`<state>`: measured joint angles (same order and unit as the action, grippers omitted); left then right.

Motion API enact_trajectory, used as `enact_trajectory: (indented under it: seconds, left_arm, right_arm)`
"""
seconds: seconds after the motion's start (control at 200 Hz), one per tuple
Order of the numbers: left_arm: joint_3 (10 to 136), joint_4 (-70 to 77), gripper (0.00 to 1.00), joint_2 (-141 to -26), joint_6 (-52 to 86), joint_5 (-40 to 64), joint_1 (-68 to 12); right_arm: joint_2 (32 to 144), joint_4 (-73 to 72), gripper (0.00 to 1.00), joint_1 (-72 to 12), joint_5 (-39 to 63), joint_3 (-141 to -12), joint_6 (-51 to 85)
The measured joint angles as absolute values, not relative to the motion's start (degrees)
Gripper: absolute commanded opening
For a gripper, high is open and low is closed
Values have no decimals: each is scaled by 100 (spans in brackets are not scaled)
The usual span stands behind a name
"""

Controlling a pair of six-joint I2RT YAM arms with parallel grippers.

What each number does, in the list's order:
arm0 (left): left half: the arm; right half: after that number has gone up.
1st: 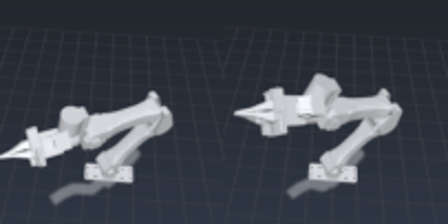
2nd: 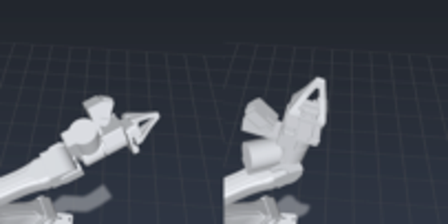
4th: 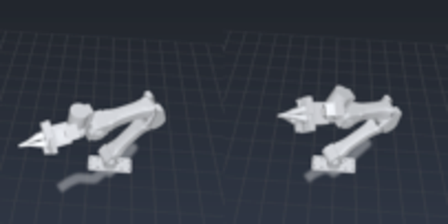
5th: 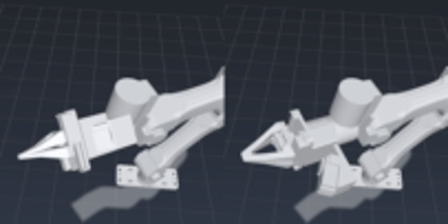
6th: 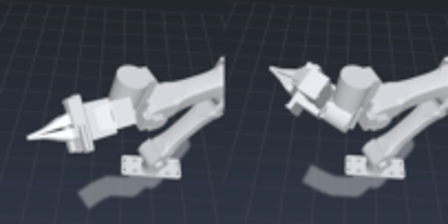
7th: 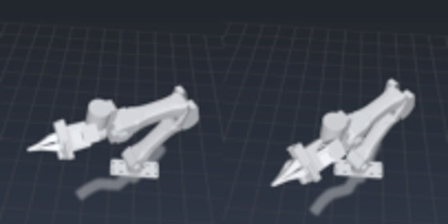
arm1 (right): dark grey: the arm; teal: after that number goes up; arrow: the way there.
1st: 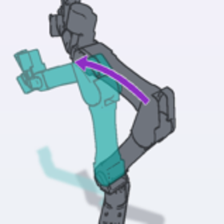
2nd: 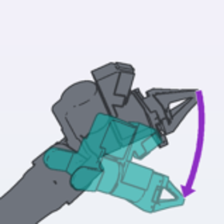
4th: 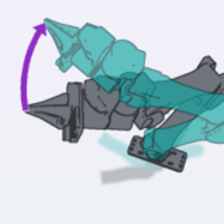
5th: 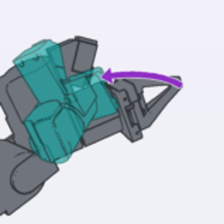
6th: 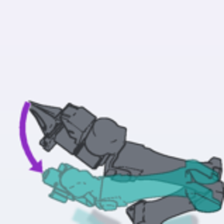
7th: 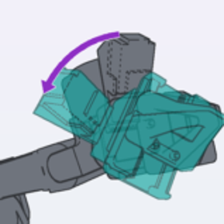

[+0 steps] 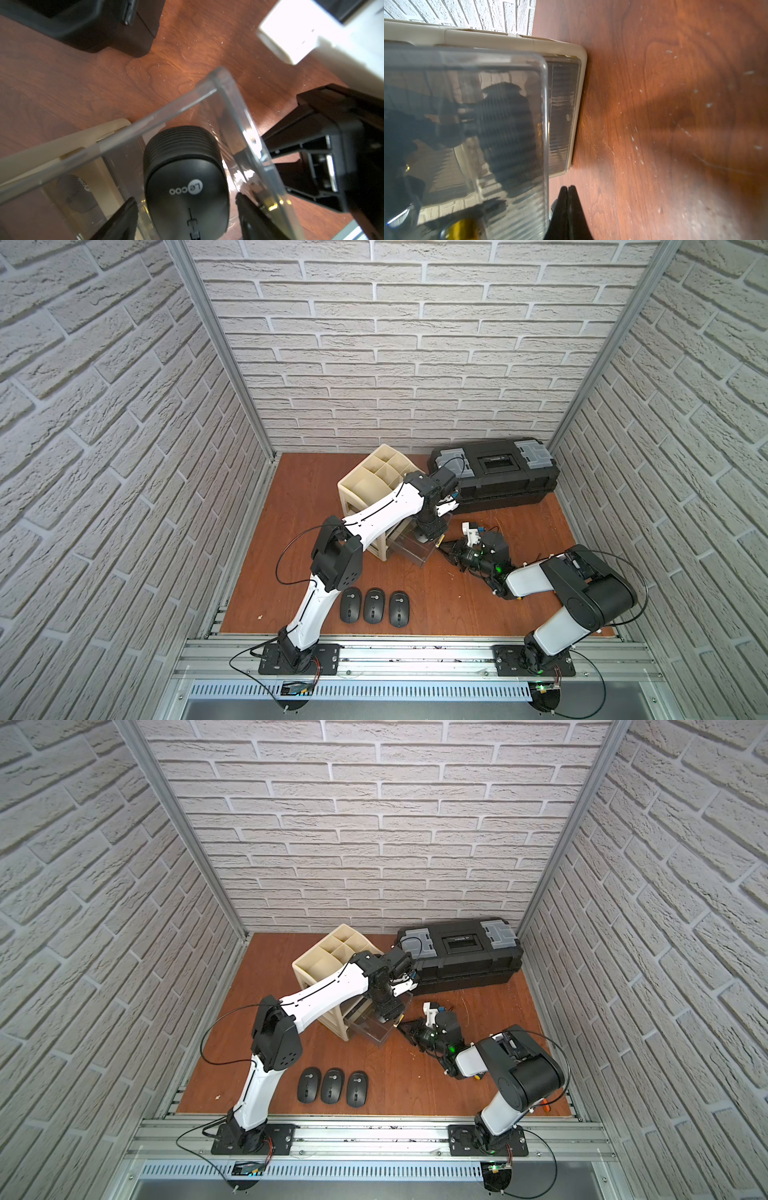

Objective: Take the mice out of the drawer
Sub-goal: Pick up the mouse from the drawer.

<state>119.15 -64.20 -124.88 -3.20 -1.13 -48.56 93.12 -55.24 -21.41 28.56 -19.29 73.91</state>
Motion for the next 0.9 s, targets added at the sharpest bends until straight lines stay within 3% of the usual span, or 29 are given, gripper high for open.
enact_trajectory:
  seconds: [0.9]
  left_arm:
    - [11915, -6224, 63, -12628, -123, -377, -4816]
  right_arm:
    - [9638, -6241, 3, -2139, 3218, -1955, 7592]
